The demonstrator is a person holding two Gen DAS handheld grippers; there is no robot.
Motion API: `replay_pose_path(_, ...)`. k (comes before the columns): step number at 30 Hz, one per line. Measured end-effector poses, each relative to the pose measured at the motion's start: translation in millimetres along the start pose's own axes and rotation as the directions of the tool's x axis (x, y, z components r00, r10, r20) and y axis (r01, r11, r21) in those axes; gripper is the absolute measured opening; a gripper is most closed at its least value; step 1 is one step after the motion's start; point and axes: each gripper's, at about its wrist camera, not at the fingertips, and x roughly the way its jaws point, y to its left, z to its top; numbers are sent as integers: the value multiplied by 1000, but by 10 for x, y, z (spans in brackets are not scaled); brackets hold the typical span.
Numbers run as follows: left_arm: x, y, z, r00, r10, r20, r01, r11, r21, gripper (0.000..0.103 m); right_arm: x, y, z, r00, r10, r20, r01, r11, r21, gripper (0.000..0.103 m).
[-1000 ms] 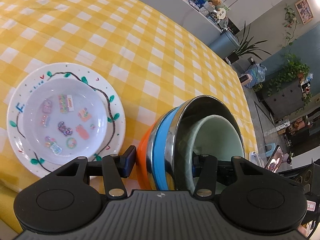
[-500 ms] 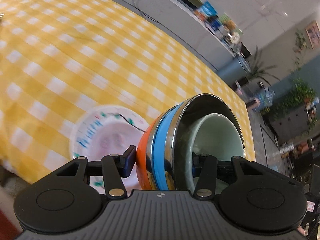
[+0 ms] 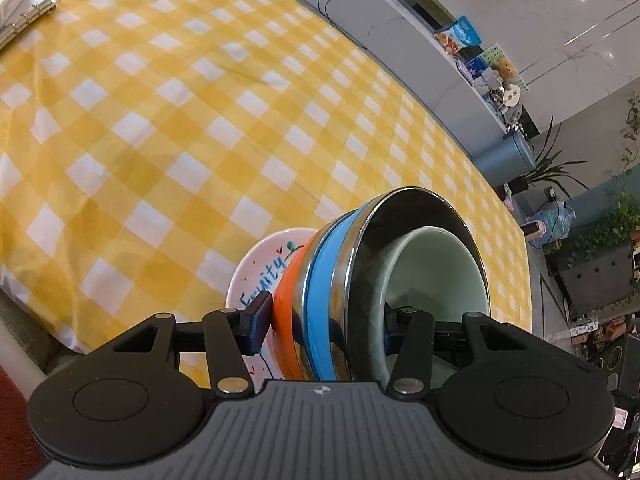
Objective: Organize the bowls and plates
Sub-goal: 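Carry the bowl stack with the left gripper onto the Fruity plate stack, then open the left gripper and lift both tools away from the bowls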
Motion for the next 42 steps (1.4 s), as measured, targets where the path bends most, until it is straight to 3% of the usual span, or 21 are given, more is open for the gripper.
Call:
replay_pose_path(23, 147, 50, -11, 1000, 3, -13, -3, 1000, -7, 57, 30, -155, -17, 1000, -18, 14, 18, 1000, 11, 51)
replay_pose_path(25, 136, 42, -15, 1000, 6, 3, -6, 1000, 7, 64, 9, -151, -23, 1000, -11, 18, 11, 1000, 17, 63)
replay_pose_path(29, 85, 11, -16, 999, 6, 33, -7, 1000, 12, 76, -40, -129, -27, 998, -48, 39, 48, 999, -6, 77)
replay_pose_path(35, -99, -97, -19, 994, 33, 106, -39, 997, 60, 76, -173, -30, -51, 994, -83, 77, 88, 994, -60, 79)
replay_pose_path(42, -579, -404, -166, 962, 63, 266, -124, 968, 219, 76, -534, 234, -200, 977, -117, 179, 152, 969, -195, 79)
